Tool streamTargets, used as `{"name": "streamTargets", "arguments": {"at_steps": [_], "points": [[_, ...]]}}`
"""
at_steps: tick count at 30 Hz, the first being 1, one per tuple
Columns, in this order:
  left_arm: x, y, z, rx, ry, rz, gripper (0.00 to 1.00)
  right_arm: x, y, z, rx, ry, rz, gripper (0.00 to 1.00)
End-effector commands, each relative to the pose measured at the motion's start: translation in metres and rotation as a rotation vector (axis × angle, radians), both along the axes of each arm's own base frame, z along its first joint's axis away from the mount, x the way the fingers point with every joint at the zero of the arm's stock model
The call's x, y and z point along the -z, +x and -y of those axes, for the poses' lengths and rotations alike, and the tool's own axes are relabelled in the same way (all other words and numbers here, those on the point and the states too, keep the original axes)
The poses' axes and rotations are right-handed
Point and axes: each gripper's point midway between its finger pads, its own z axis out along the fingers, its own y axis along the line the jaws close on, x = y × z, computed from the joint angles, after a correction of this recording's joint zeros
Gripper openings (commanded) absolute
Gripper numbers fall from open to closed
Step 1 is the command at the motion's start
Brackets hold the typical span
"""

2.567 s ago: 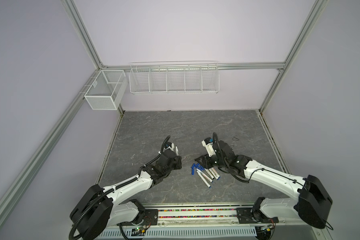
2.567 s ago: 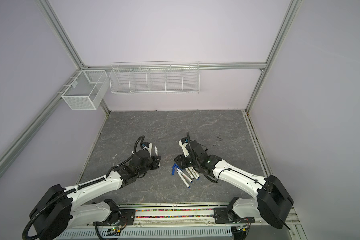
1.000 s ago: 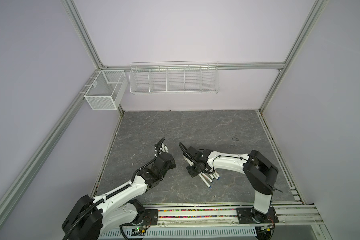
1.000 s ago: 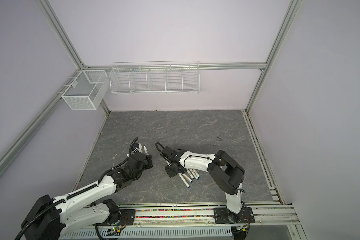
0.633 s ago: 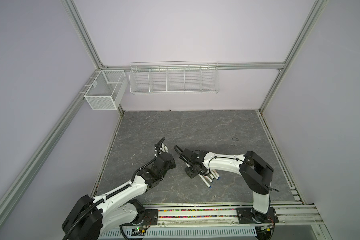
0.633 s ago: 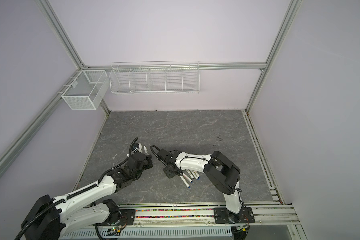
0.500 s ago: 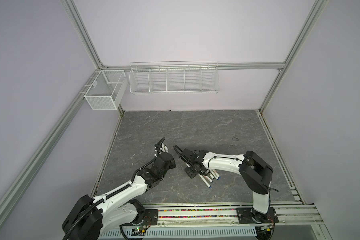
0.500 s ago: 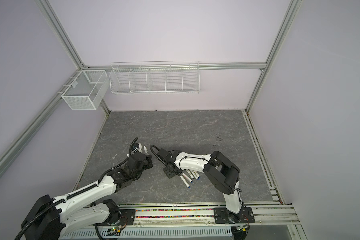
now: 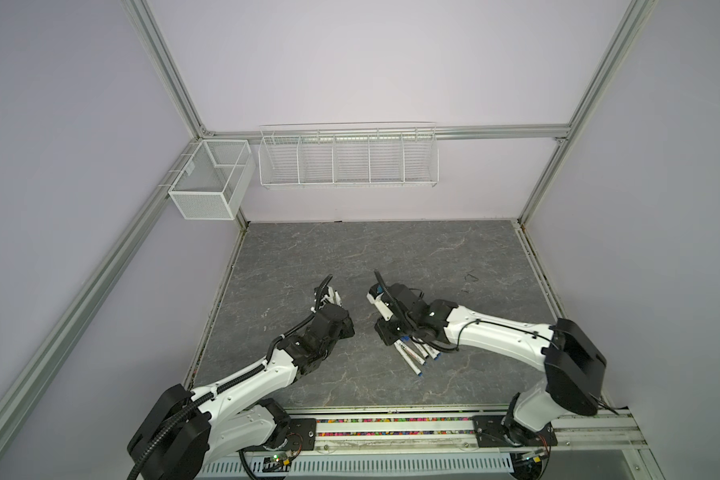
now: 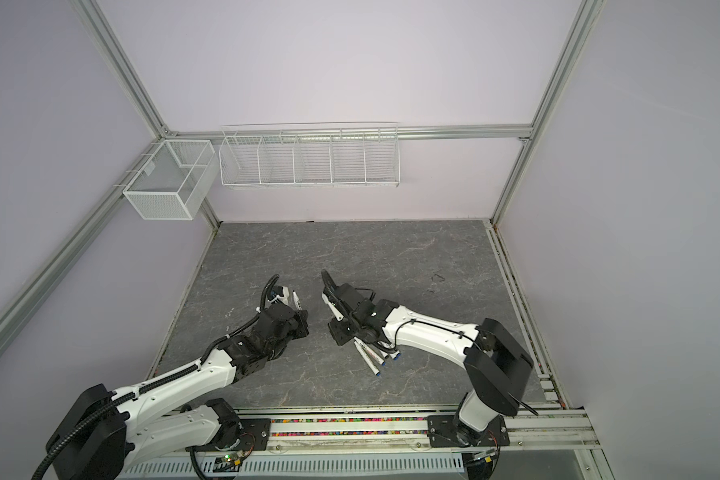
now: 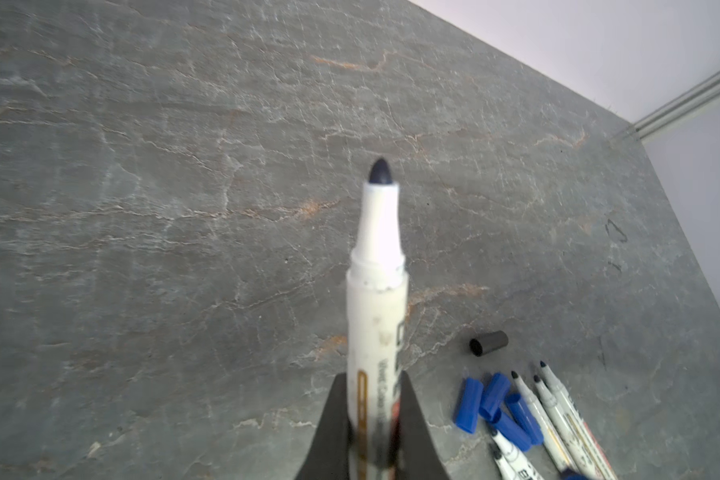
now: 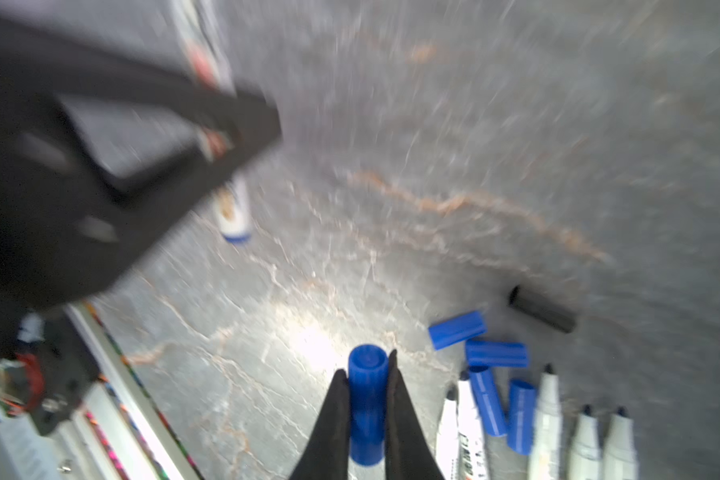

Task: Insert the pens into the pen caps
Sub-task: 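Lift the blue cap and bring it above the marker tip in the left gripper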

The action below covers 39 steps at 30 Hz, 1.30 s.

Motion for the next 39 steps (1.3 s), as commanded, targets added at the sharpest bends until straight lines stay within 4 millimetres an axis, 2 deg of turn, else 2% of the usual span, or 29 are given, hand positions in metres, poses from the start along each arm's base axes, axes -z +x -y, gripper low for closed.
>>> {"name": "streamTargets", "arguments": {"at_steps": [1, 4, 8, 9, 12, 19, 39], "points": [[-0.009, 0.001, 0.025, 0.117, -0.037, 0.006, 0.0, -0.024, 0.014, 0.012, 0.075, 0.159, -0.009, 0.07], [-0.01, -0.005, 0.048, 0.225, -0.072, 0.013, 0.0, -0.046, 0.026, 0.028, 0.131, 0.28, -0.001, 0.07], [-0.011, -0.015, 0.074, 0.351, -0.11, 0.016, 0.0, -0.072, 0.034, 0.039, 0.16, 0.426, 0.003, 0.07], [-0.011, -0.018, 0.079, 0.377, -0.11, 0.016, 0.0, -0.067, 0.032, 0.042, 0.167, 0.438, -0.012, 0.07], [-0.011, -0.027, 0.092, 0.446, -0.1, 0.02, 0.0, -0.072, 0.034, 0.043, 0.17, 0.498, -0.019, 0.07], [-0.021, -0.042, 0.112, 0.573, -0.117, 0.067, 0.0, -0.062, 0.029, 0.028, 0.112, 0.5, -0.071, 0.07], [-0.023, -0.052, 0.126, 0.649, -0.108, 0.075, 0.0, -0.055, 0.042, 0.018, 0.133, 0.493, -0.05, 0.07]]}}
